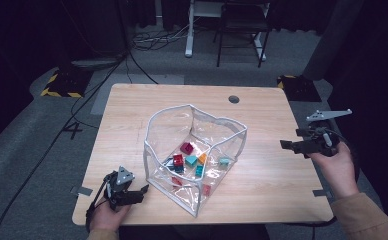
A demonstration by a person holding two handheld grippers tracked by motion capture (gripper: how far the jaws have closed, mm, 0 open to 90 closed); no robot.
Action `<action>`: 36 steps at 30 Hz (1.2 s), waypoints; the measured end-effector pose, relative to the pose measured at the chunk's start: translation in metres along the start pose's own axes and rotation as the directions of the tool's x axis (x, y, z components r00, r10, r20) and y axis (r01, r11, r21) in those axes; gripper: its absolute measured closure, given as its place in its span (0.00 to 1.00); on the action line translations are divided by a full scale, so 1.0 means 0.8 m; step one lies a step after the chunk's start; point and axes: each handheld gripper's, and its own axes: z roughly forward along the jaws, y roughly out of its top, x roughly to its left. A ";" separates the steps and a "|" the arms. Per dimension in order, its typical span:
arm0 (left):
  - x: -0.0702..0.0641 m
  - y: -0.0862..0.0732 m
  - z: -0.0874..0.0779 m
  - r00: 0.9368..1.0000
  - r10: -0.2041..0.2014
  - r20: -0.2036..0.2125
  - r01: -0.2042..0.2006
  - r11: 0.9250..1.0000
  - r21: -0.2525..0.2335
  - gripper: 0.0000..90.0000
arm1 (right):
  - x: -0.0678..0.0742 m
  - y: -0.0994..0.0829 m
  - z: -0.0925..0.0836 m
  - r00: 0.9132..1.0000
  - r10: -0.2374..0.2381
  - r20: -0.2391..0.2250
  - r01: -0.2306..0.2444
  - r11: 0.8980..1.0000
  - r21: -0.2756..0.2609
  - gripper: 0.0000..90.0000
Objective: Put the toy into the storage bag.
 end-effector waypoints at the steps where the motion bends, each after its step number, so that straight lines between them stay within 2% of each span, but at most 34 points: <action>1: 0.000 0.000 0.000 1.000 0.000 0.000 0.000 1.000 0.000 0.27 | -0.003 -0.006 0.003 1.000 0.008 -0.002 -0.008 1.000 0.012 0.18; 9: 0.000 0.000 0.000 1.000 0.000 0.000 0.000 1.000 0.000 0.26 | -0.020 -0.045 0.031 0.997 0.076 -0.033 -0.073 0.995 0.064 0.18; 19: 0.000 0.000 0.000 1.000 0.000 0.000 0.000 1.000 0.000 0.26 | -0.021 -0.091 0.068 0.993 0.110 -0.037 -0.104 0.986 0.129 0.18; 27: 0.000 0.000 0.000 1.000 0.000 0.000 0.000 1.000 0.000 0.26 | -0.013 -0.123 0.098 0.994 0.100 -0.034 -0.093 0.980 0.179 0.18; 31: 0.000 0.000 0.000 1.000 0.003 0.000 -0.003 1.000 0.001 0.26 | -0.010 -0.138 0.113 0.992 0.105 -0.074 -0.087 0.972 0.217 0.18; 32: 0.000 0.000 0.000 1.000 0.002 0.000 -0.002 1.000 0.001 0.26 | -0.008 -0.141 0.117 0.990 0.114 -0.087 -0.090 0.967 0.238 0.15; 33: 0.000 0.000 0.000 1.000 0.003 0.001 -0.003 1.000 0.001 0.26 | -0.007 -0.143 0.118 0.992 0.092 -0.091 -0.070 0.973 0.219 0.15; 36: 0.000 0.000 0.000 1.000 0.003 0.000 -0.003 1.000 0.001 0.26 | -0.002 -0.147 0.119 0.995 0.057 -0.076 -0.042 0.982 0.183 0.16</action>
